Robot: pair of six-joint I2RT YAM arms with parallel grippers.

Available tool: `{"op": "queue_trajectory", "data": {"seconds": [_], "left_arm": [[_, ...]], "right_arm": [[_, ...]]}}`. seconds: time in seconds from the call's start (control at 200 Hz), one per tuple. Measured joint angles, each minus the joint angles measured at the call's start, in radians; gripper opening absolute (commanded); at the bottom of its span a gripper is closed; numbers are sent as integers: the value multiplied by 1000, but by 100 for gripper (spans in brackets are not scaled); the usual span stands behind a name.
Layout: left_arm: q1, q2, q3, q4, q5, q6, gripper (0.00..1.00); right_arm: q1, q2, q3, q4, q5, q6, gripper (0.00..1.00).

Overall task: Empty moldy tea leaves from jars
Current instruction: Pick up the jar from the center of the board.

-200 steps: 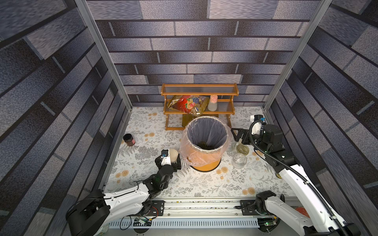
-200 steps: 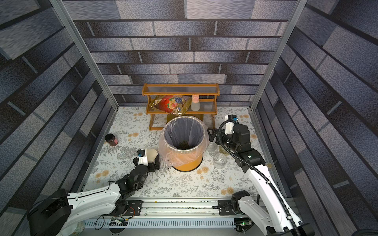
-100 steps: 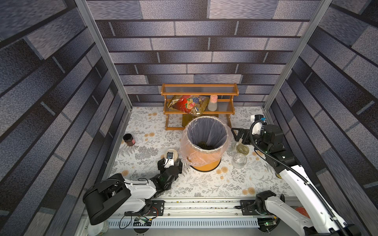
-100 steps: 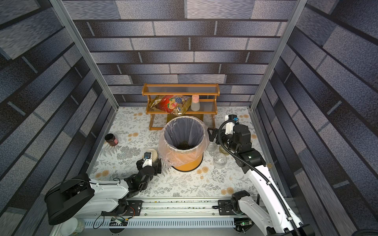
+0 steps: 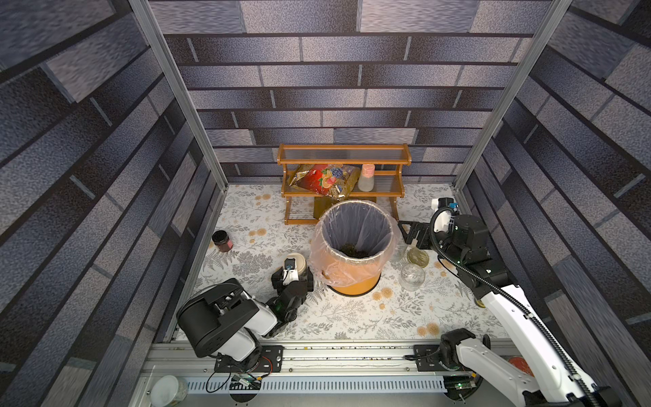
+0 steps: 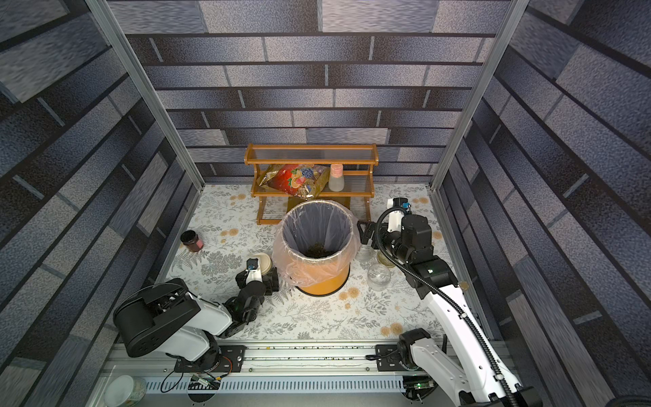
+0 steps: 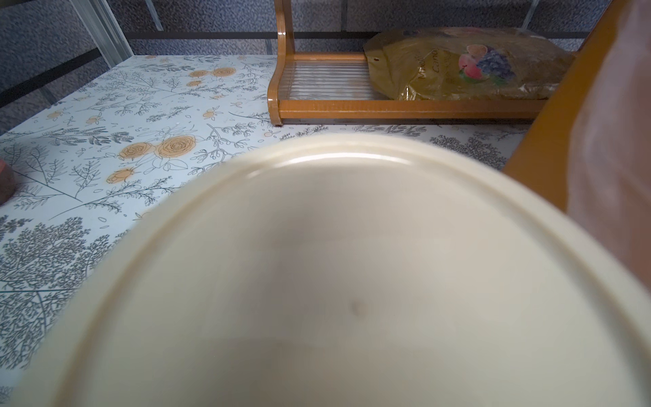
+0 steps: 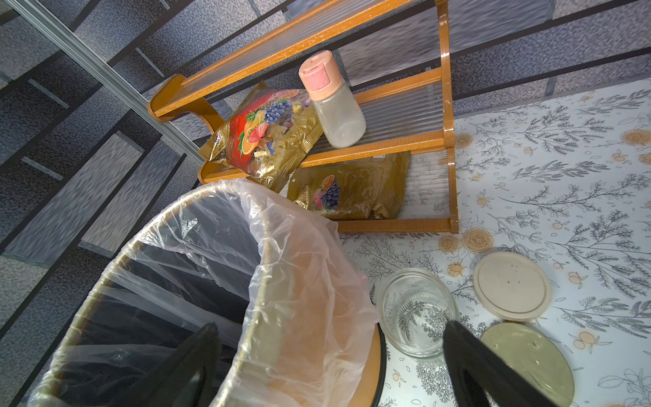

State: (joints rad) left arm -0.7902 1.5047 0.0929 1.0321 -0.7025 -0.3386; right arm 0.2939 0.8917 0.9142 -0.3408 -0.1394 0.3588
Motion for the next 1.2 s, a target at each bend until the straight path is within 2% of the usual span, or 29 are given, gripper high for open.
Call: {"op": "queue_trajectory", "data": {"seconds": [0.1, 0.316, 0.511, 0.656, 0.796, 0.972, 1.202], "left_arm": [[10, 11, 0, 29, 17, 14, 95], [22, 48, 2, 88, 41, 46, 79], [21, 50, 2, 93, 48, 60, 61], [18, 6, 13, 23, 55, 72, 57], [12, -98, 23, -112, 70, 74, 55], [10, -305, 30, -290, 87, 60, 53], [34, -615, 82, -654, 129, 6, 52]], "right_arm": [[0, 0, 0, 0, -2, 0, 100], [0, 0, 1, -1, -10, 0, 100], [0, 0, 21, -8, -19, -2, 100], [0, 0, 27, -8, -20, -8, 100], [0, 0, 31, -15, -24, -13, 100], [0, 2, 74, -36, -29, -21, 100], [0, 32, 138, -48, -69, -26, 100]]}}
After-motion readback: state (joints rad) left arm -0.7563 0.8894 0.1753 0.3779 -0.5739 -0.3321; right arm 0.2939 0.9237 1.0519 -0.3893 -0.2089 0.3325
